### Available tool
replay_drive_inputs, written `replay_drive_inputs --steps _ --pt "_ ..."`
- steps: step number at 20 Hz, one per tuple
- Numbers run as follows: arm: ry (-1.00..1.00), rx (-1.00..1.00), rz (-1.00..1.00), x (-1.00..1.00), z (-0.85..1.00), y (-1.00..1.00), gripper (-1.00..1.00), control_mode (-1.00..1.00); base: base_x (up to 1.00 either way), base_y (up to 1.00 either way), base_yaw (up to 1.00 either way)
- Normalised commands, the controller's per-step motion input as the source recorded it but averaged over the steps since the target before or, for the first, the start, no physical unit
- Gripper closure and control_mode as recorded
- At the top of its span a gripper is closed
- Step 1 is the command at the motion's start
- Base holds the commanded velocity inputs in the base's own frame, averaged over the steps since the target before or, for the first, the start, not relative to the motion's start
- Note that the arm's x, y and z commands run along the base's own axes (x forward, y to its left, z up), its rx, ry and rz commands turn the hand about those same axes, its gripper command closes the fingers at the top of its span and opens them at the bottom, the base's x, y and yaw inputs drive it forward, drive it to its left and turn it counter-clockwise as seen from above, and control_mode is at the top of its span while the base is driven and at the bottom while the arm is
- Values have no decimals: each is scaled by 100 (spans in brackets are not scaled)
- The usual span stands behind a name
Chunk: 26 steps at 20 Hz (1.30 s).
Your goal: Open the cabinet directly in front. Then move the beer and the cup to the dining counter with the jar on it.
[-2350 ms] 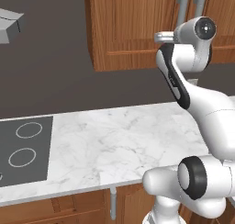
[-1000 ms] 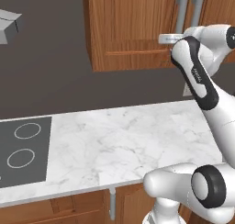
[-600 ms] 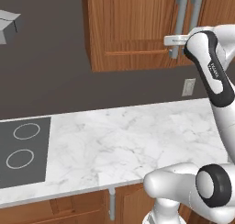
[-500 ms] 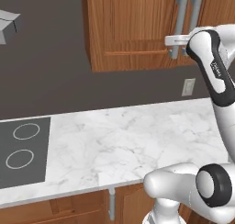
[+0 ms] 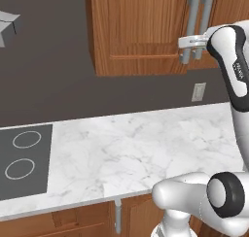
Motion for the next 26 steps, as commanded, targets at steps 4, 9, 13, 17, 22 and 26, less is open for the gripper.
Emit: replay_drive_inputs --steps 4,9,13,17,22,26 --pt "4 -3 4 -42 -1 100 100 -100 0 0 0" --pt "0 -6 2 -56 -12 100 100 -100 0 0 0" --pt "0 -9 0 -47 -16 100 100 -100 0 0 0" --pt "0 -7 0 -27 -7 100 100 -100 0 0 0" --pt "0 -6 1 -26 -2 100 100 -100 0 0 0" --pt "0 -5 1 -29 -1 100 100 -100 0 0 0"
